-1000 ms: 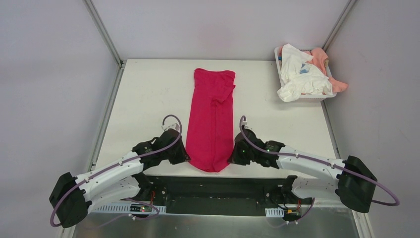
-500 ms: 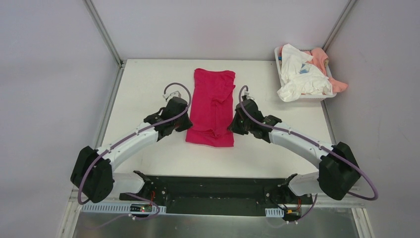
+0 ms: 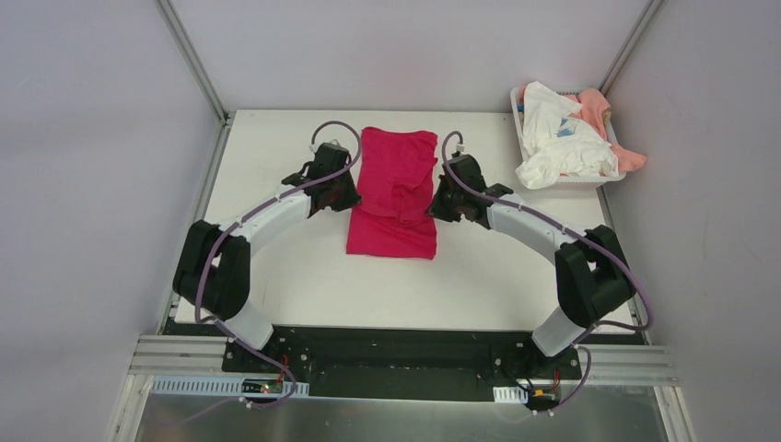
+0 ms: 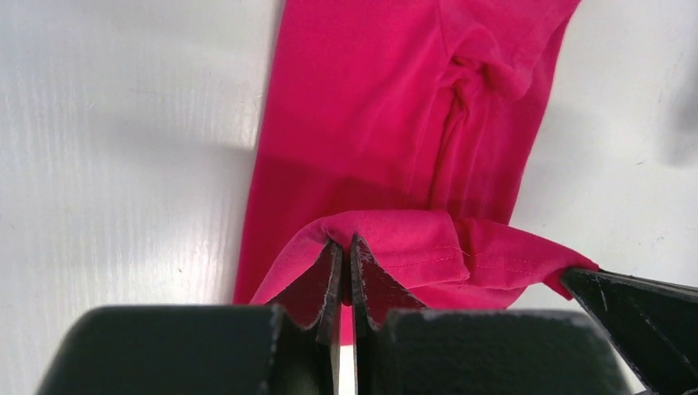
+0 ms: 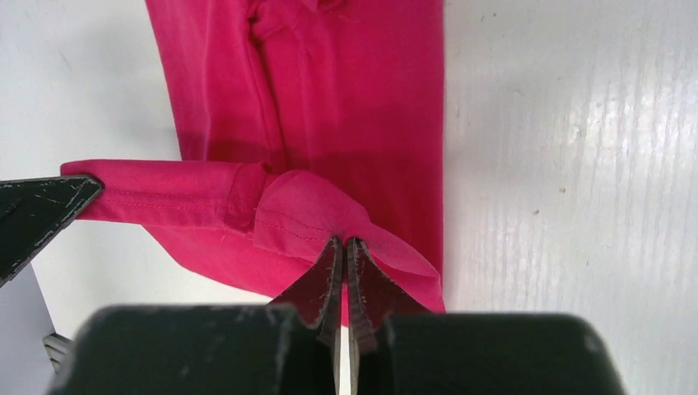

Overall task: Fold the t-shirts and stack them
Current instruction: Fold the folded rectangular tshirt in 1/3 of the way

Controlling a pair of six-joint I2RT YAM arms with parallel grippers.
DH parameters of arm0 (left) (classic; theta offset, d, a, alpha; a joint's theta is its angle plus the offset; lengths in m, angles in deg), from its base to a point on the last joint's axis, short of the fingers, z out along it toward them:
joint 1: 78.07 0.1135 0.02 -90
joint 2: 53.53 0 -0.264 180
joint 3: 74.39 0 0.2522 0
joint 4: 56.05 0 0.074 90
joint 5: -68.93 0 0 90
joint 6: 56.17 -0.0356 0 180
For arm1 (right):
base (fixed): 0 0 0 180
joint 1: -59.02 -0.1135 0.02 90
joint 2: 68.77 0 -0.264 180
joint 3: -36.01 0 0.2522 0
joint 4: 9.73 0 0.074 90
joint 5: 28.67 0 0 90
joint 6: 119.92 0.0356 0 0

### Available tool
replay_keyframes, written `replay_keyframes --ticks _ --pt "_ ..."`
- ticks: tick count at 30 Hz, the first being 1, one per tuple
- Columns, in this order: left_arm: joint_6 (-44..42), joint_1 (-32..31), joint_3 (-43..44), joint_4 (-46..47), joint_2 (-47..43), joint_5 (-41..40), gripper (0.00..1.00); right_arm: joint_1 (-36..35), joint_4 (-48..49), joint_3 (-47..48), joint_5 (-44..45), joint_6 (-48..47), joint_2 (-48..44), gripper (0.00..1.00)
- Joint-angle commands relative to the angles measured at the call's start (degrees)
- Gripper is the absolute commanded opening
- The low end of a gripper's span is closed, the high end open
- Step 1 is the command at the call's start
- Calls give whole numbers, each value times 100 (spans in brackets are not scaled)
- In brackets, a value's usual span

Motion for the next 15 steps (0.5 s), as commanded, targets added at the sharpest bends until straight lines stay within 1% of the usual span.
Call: replay_keyframes --ticks 1,10,15 --pt "-204 195 350 72 362 465 0 168 247 359 -449 -59 312 0" --pt "-279 482 737 37 881 710 0 410 370 576 -532 52 785 0" --pt "-283 555 927 9 1163 828 0 508 372 792 -728 135 1101 0"
